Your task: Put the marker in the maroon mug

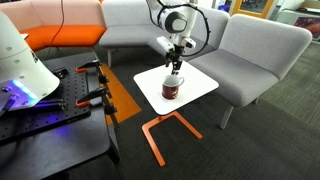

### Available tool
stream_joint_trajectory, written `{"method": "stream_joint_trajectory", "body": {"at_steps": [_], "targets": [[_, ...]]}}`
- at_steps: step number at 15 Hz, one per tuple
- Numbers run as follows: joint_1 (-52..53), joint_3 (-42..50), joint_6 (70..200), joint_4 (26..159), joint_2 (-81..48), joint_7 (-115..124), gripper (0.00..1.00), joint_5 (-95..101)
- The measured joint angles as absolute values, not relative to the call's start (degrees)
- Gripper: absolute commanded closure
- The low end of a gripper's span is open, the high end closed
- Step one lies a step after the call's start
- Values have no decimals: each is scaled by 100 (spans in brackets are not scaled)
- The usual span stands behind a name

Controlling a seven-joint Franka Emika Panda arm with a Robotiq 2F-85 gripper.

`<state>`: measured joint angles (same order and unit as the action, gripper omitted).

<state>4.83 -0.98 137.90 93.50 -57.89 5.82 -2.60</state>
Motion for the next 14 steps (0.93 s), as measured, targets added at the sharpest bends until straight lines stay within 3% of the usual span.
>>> {"method": "stream_joint_trajectory", "body": {"at_steps": [3,5,6,7,9,10,13,14], "targets": [[384,-117,13448,8991,-6016,563,36,-260],[361,-117,13281,8770,-6158,563,45,-260],[361,-118,13215,8663,-6228,563,54,-260],[364,-118,13161,8567,-6293,563,51,-260],[374,-118,13092,8382,-6423,564,75,-259],[379,-118,13059,8293,-6486,564,77,-258],[403,-118,12978,8057,-6637,564,99,-255],[416,-118,12964,7995,-6675,564,99,-255]]}}
